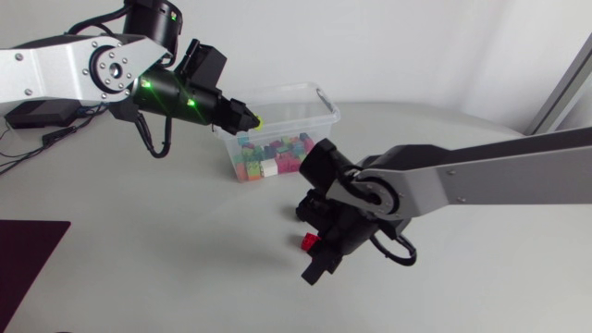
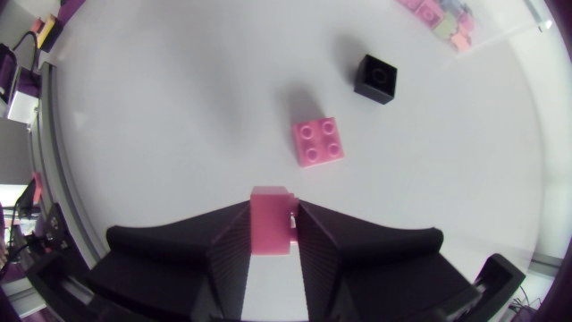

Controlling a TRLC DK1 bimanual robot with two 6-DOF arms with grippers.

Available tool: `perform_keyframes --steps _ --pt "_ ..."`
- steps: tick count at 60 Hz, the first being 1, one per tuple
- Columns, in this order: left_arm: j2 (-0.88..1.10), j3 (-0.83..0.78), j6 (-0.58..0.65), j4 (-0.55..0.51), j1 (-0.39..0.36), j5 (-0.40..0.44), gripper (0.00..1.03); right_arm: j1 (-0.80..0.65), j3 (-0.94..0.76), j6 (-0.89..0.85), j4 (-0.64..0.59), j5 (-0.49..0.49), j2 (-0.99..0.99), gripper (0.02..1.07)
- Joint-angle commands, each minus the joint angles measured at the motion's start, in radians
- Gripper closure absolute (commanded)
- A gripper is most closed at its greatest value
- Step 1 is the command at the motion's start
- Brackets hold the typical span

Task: Place the duplo bricks in the container

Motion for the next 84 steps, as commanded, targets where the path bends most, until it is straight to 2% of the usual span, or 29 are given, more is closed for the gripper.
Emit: perform_keyframes --steps 1,16,52,59,65,66,67,69,84 --pt "0.049 0.049 -0.042 0.038 0.023 -0.001 0.89 -0.028 0.023 -0.017 -0.035 0.005 -0.047 0.81" --pt "0.146 0.138 -0.061 0.092 0.064 -0.018 0.89 -0.066 0.106 -0.039 -0.095 -0.001 -0.087 0.81" --pt "0.295 0.296 -0.103 0.159 0.061 -0.092 0.83 -0.150 0.281 -0.066 -0.167 -0.053 -0.080 0.81" --pt "0.319 0.329 -0.107 0.162 0.058 -0.110 0.61 -0.150 0.293 -0.063 -0.169 -0.056 -0.074 0.81" --pt "0.338 0.342 -0.108 0.169 0.055 -0.127 0.26 -0.160 0.313 -0.062 -0.167 -0.061 -0.060 0.81" --pt "0.336 0.338 -0.107 0.175 0.055 -0.130 0.16 -0.164 0.321 -0.062 -0.167 -0.062 -0.056 0.81" --pt "0.335 0.335 -0.107 0.179 0.055 -0.133 0.10 -0.167 0.329 -0.062 -0.167 -0.065 -0.053 0.81" --pt "0.329 0.328 -0.107 0.184 0.055 -0.136 0.06 -0.173 0.344 -0.060 -0.167 -0.071 -0.047 0.81" --pt "0.160 0.150 -0.079 0.222 0.055 -0.136 0.05 -0.207 0.488 -0.034 -0.147 -0.082 0.033 0.80"
